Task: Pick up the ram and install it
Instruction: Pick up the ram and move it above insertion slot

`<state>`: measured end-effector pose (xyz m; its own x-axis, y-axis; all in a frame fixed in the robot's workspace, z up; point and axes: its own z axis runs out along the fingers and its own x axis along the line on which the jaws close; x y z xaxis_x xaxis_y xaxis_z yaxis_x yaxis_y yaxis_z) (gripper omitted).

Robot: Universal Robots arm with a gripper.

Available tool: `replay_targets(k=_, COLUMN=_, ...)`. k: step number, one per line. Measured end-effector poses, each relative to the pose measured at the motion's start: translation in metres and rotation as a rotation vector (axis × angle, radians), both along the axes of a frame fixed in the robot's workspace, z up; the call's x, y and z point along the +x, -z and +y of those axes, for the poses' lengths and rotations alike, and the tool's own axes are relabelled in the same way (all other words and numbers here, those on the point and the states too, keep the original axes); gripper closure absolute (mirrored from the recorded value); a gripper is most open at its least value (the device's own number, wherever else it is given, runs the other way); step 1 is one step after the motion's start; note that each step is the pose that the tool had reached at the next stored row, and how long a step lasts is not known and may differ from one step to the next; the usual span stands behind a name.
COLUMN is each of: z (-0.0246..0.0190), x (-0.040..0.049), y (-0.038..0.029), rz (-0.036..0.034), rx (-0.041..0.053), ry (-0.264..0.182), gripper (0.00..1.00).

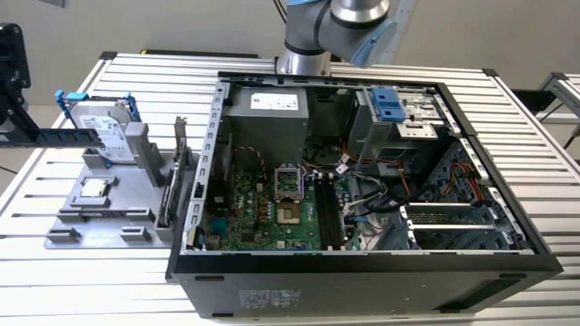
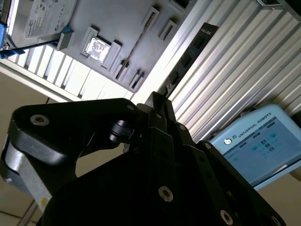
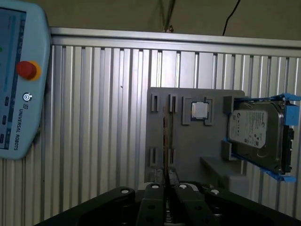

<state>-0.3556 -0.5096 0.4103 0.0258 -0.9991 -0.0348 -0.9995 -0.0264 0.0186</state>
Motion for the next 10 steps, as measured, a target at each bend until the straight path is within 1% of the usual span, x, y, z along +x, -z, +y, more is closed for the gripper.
replay_targets(k=10, z=0.0000, x=0.0068, y=0.0000, rz=0.0000, rx=0.0000, ry=0.000, gripper=1.00)
